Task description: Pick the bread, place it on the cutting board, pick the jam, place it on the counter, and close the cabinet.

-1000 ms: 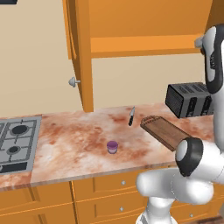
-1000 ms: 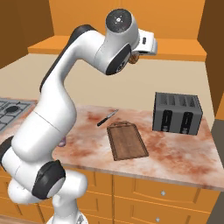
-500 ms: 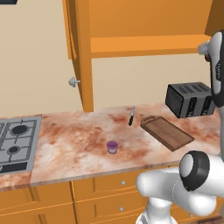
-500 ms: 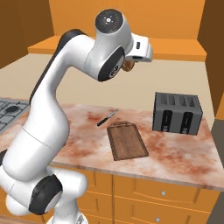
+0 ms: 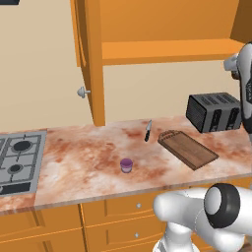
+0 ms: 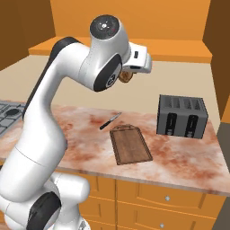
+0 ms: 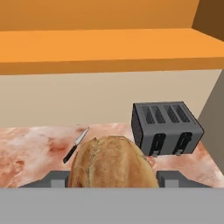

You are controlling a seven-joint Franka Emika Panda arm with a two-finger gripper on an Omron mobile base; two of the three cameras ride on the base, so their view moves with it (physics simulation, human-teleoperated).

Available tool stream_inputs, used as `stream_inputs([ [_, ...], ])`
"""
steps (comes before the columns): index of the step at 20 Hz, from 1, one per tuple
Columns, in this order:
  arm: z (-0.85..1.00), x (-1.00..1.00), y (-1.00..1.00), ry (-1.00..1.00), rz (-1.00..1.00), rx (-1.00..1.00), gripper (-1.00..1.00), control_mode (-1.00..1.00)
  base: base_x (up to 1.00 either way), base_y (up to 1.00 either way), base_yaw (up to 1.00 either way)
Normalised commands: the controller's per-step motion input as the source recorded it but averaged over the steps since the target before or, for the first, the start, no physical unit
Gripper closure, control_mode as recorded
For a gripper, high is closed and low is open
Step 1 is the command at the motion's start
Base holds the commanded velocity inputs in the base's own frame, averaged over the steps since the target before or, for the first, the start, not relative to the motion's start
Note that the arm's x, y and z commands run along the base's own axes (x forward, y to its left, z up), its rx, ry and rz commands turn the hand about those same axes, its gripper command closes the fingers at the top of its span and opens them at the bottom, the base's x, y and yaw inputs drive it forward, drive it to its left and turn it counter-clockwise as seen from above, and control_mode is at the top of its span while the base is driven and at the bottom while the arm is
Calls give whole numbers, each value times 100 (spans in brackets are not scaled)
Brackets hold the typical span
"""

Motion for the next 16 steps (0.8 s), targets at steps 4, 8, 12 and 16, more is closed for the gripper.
stream_inputs([
  [4,-34,-11,13,0,0,-1,100,-100,0,0,0],
  [8,-26,-2,13,3,0,0,100,-100,0,0,0],
  [12,-26,0,7,3,0,0,100,-100,0,0,0],
  [16,-29,0,0,0,0,0,100,-100,0,0,0],
])
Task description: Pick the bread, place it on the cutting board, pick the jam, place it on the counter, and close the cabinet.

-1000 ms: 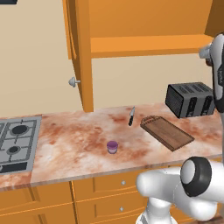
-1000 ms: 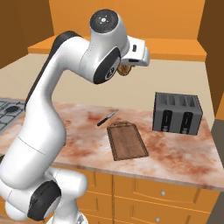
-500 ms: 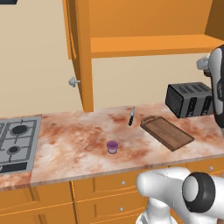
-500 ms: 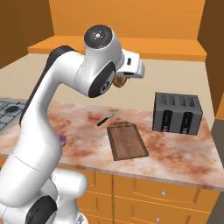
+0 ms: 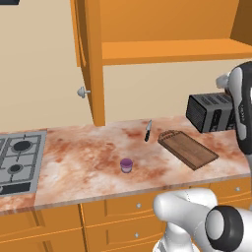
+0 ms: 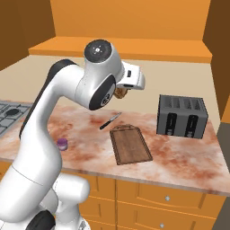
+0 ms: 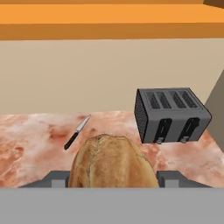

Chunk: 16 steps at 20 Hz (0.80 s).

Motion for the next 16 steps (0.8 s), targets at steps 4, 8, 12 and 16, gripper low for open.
stream_inputs([
  [4,-30,0,0,0,0,0,100,-100,0,0,0],
  [8,-34,0,0,0,0,0,100,-100,0,0,0],
  [12,-32,0,0,0,0,0,100,-100,0,0,0],
  [16,-31,0,0,0,0,0,100,-100,0,0,0],
])
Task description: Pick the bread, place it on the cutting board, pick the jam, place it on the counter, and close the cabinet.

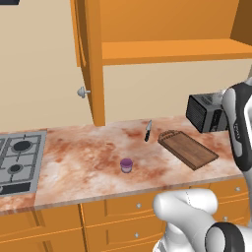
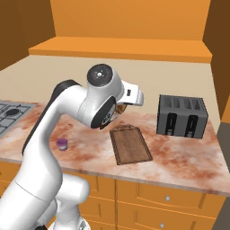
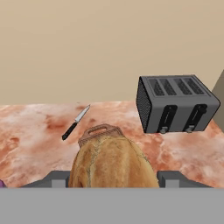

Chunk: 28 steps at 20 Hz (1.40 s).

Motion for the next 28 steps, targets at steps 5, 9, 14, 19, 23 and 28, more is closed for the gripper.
stream_inputs([
  [5,-28,0,0,0,0,0,100,-100,0,0,0],
  [9,-28,0,0,0,0,0,100,-100,0,0,0],
  [14,-26,0,0,0,0,0,100,-100,0,0,0],
  [19,-30,0,0,1,0,0,100,-100,0,0,0],
  [23,-31,0,0,1,0,0,100,-100,0,0,0],
  [28,-29,0,0,2,0,0,100,-100,0,0,0],
])
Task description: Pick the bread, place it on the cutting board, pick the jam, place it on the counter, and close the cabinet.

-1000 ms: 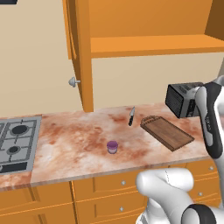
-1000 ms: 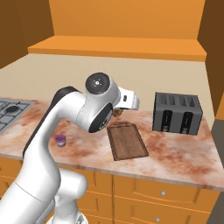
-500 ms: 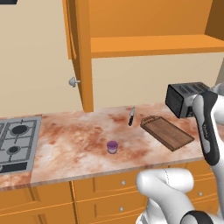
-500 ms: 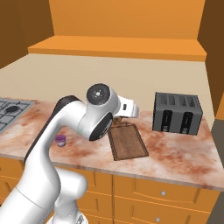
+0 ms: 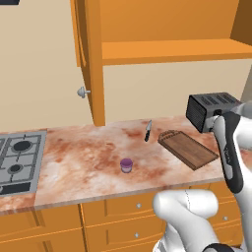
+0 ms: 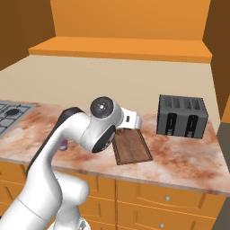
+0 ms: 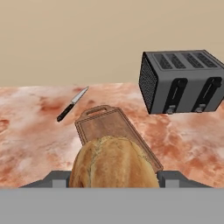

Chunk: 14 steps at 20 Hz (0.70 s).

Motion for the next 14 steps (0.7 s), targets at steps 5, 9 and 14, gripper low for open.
stream_inputs([
  [5,-28,0,0,2,0,0,100,-100,0,0,0],
  [9,-29,0,0,1,0,0,100,-100,0,0,0],
  [14,-27,0,0,1,0,0,100,-100,0,0,0],
])
